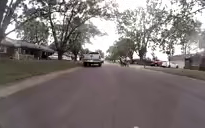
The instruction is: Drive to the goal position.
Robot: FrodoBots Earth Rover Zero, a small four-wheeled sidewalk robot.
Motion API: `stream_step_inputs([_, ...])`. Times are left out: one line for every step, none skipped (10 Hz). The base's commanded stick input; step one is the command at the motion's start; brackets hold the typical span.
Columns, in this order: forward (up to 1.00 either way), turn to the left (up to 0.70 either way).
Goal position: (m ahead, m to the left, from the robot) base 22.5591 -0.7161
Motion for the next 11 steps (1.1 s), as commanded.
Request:
stream_step_inputs([0.7,-0.02])
stream_step_inputs([0.7,-0.02])
stream_step_inputs([0.7,-0.02])
stream_step_inputs([0.7,-0.02])
stream_step_inputs([0.7,-0.02])
stream_step_inputs([0.7,-0.02])
stream_step_inputs([0.7,-0.02])
stream_step_inputs([0.7,-0.02])
stream_step_inputs([0.7,-0.02])
stream_step_inputs([0.7,-0.02])
stream_step_inputs([0.7,-0.02])
